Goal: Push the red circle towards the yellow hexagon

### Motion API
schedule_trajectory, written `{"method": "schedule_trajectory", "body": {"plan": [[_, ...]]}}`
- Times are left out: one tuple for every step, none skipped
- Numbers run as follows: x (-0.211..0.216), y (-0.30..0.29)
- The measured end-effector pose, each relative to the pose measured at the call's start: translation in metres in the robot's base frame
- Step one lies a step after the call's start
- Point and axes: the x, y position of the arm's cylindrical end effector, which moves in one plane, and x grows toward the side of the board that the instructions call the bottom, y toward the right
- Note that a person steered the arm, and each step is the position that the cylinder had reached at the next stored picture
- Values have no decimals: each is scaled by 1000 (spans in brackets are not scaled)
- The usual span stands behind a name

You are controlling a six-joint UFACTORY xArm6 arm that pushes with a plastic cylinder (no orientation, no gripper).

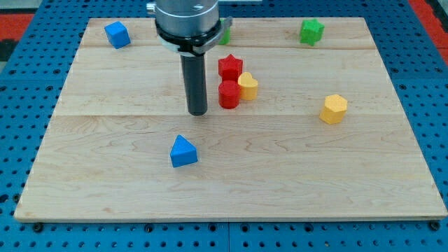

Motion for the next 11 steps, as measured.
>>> {"method": "schedule_trajectory", "body": {"plan": [[-3,0],[-15,0],[-26,4],[-31,25],[-25,49],[-3,49],[1,49],[2,54],[17,55],[20,13],[-16,10]]}}
